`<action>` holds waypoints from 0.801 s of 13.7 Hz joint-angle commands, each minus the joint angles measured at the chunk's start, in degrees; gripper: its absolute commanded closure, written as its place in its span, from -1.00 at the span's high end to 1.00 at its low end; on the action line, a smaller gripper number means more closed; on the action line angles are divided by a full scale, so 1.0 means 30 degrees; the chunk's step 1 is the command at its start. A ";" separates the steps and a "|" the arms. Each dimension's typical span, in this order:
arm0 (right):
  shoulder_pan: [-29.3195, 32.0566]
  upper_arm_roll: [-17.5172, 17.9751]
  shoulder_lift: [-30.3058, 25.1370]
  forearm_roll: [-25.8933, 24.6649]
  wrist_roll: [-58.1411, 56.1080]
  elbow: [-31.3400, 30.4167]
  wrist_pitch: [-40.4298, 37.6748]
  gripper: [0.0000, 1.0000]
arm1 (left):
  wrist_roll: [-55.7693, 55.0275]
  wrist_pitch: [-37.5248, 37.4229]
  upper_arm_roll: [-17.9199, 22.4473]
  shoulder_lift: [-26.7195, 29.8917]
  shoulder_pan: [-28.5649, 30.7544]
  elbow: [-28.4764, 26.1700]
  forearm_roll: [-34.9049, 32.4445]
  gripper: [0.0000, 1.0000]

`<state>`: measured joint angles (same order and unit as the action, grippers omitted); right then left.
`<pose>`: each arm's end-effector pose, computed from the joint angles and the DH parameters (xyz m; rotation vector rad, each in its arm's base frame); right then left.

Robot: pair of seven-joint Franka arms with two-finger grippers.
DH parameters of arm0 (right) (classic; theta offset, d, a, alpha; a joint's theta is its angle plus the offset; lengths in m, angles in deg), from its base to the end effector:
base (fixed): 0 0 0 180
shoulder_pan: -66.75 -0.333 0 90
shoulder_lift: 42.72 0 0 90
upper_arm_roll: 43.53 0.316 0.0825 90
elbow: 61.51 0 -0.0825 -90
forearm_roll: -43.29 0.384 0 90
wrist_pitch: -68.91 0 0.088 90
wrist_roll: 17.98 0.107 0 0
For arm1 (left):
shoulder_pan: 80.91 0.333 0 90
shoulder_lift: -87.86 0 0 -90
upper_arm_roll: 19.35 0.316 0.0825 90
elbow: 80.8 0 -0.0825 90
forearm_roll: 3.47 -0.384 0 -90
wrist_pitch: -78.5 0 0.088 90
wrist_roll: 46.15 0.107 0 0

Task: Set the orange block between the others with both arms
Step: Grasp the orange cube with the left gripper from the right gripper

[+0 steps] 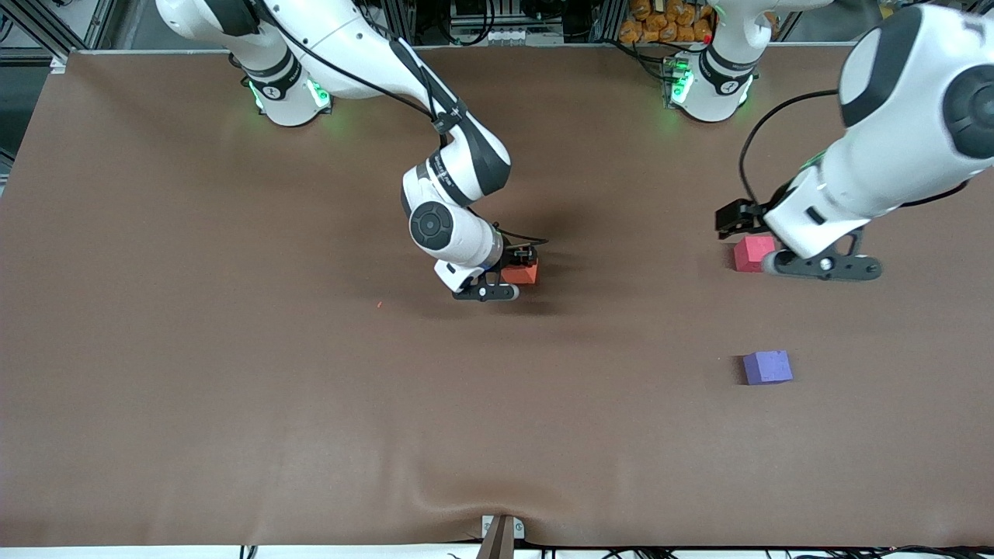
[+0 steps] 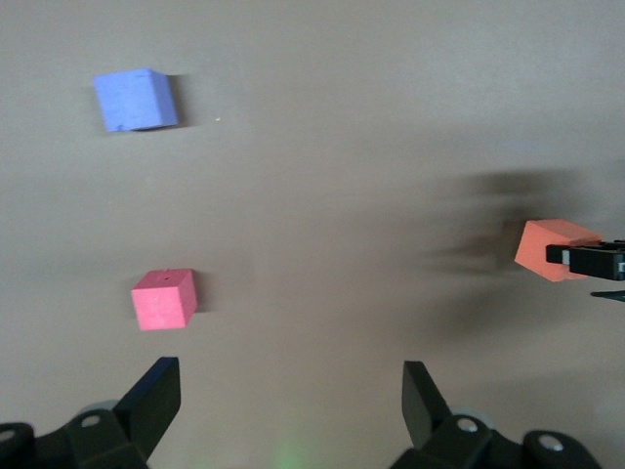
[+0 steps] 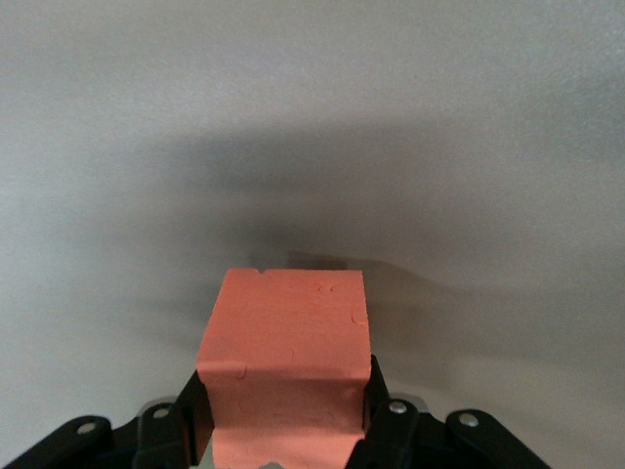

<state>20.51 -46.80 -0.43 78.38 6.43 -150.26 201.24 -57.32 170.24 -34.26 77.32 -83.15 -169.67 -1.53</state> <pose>0.5076 0.4969 0.2193 -2.7630 0.1013 0.2929 0.5786 -0.1697 0.5331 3.0825 -0.1542 -0.2221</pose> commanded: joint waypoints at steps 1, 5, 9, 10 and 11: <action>-0.0261 -0.0288 0.0405 0.0550 0.0154 0.0580 0.0042 0.45 | -0.0174 0.1288 -0.0010 -0.0151 -0.0305 -0.0666 0.0321 1.00; -0.0027 -0.0288 0.0201 0.0492 0.0095 0.0609 0.0042 1.00 | -0.0232 0.2785 -0.0068 -0.1524 -0.1533 -0.0786 0.0320 1.00; 0.1346 -0.0375 -0.1521 0.0228 -0.0169 0.0668 -0.0861 1.00 | -0.0291 0.3987 -0.0068 -0.3194 -0.2528 -0.0610 0.0115 1.00; 0.1873 -0.0404 -0.2369 0.0170 -0.0140 0.0668 -0.2172 1.00 | -0.0320 0.4221 -0.0068 -0.3546 -0.3258 -0.0581 0.0058 1.00; 0.2574 -0.0463 -0.3393 -0.0382 -0.0110 0.0639 -0.3780 1.00 | -0.0494 0.4716 0.0048 -0.3868 -0.3990 -0.0552 0.0028 1.00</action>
<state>24.15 -48.69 -3.81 78.13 6.40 -146.81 197.07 -57.45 182.54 -34.58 67.54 -91.29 -172.30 -1.51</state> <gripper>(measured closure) 0.000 0.000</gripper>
